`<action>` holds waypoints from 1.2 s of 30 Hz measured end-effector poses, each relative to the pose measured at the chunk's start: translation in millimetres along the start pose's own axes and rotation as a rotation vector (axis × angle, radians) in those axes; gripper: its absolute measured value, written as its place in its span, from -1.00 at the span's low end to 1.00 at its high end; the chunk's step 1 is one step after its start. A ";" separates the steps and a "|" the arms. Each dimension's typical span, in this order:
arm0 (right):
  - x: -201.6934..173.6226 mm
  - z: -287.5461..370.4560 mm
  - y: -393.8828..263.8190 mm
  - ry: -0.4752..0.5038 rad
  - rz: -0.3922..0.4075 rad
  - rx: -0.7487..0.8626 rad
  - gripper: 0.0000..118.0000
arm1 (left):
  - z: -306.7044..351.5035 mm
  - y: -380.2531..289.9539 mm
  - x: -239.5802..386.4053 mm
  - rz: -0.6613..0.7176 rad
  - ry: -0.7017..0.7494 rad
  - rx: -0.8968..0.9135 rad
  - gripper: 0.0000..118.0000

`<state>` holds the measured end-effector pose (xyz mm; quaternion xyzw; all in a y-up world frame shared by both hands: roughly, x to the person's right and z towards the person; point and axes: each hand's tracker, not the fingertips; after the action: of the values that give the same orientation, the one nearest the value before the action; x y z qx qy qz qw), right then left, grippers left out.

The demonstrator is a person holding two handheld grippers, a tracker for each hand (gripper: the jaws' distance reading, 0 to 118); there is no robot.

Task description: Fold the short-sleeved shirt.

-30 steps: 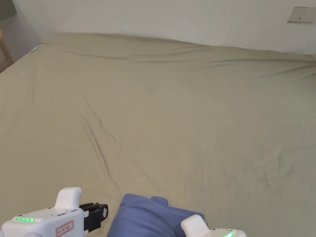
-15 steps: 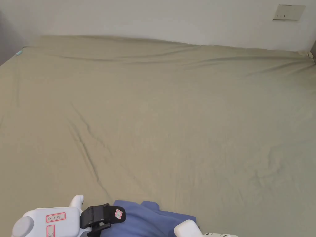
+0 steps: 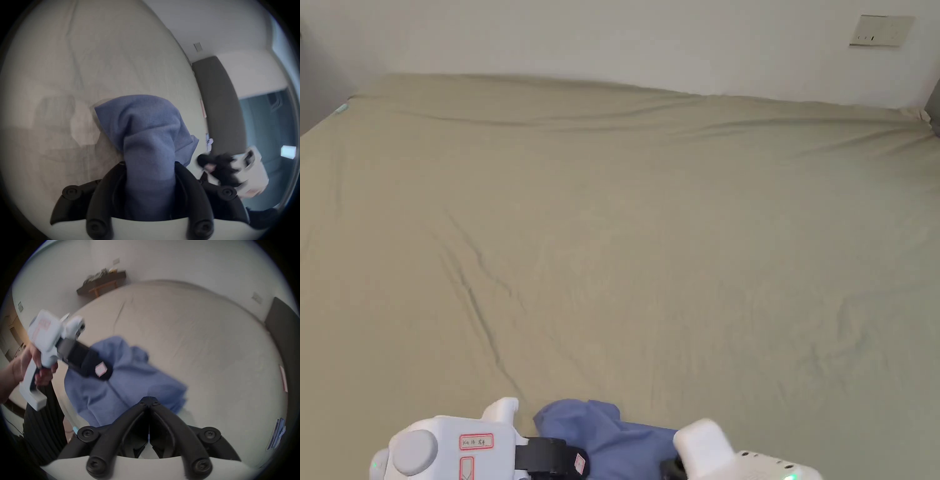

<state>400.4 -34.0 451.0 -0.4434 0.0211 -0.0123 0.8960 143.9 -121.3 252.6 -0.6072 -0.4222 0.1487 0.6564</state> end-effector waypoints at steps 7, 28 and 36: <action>29.4 98.9 53.8 -0.263 -0.045 0.307 -0.96 | 30.4 -1.7 51.1 -0.218 0.135 0.087 -0.47; -25.3 120.6 91.8 -0.424 0.028 0.509 -0.96 | 142.0 -10.7 -29.0 -0.220 0.683 0.258 -0.47; -50.1 99.0 105.7 -0.402 0.048 0.489 -0.96 | 188.6 1.6 -85.6 -0.341 0.924 0.248 -0.47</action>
<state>355.5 110.7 428.3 -0.2078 -0.1496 0.0923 0.9623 -45.4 -54.9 201.5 -0.4494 -0.1601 -0.1960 0.8567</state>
